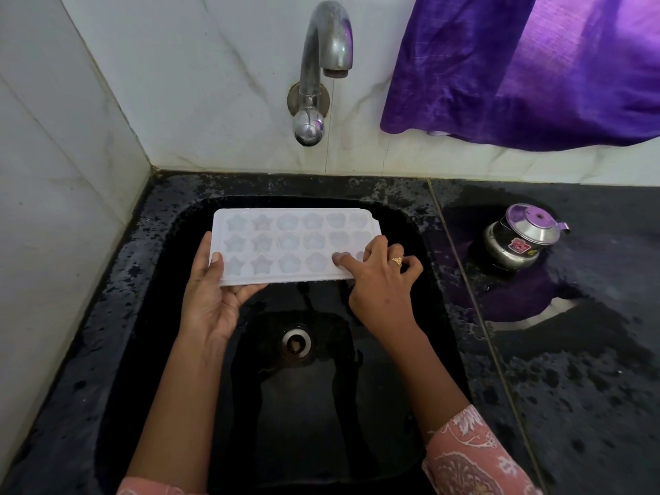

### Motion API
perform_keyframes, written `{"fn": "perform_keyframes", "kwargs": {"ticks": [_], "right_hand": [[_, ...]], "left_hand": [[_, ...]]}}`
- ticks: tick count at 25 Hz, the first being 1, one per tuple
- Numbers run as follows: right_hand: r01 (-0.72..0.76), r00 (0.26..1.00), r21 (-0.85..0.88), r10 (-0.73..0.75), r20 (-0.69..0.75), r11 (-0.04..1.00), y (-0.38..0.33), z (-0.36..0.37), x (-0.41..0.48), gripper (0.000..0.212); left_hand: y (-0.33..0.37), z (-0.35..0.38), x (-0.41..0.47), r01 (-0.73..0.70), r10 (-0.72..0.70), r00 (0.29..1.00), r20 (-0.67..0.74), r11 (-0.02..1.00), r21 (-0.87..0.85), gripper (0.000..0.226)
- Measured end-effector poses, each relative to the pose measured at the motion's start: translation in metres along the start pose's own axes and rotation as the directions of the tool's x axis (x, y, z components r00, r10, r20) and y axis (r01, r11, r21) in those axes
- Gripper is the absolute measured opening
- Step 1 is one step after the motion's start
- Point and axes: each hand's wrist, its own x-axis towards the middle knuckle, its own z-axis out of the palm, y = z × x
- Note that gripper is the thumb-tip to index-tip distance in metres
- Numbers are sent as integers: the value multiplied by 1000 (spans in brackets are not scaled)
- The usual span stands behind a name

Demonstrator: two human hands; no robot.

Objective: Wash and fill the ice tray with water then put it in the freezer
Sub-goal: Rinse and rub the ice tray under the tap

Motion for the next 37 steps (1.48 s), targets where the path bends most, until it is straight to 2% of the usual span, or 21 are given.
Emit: {"fn": "perform_keyframes", "kwargs": {"ticks": [10, 15, 21, 28, 33, 37], "right_hand": [[-16, 1000, -24, 16, -7, 1000, 1, -3, -1, 54], [7, 992, 48, -1, -127, 999, -7, -5, 0, 61], [88, 996, 50, -89, 27, 995, -19, -3, -2, 60], [81, 996, 13, -81, 45, 997, -18, -5, 0, 56], [62, 998, -22, -63, -17, 998, -19, -3, 0, 50], [56, 998, 10, -56, 8, 998, -21, 1, -2, 56]], "left_hand": [[1, -2, 0, -32, 32, 999, -8, 999, -10, 42], [-2, 0, -1, -10, 10, 1000, -17, 1000, -24, 42], [-3, 4, -3, -5, 5, 1000, -8, 1000, -20, 40], [-4, 4, -2, -5, 4, 1000, -22, 1000, -17, 40], [-4, 6, -3, -4, 4, 1000, -13, 1000, -14, 40], [-5, 7, -8, -6, 6, 1000, -12, 1000, -13, 41]]}}
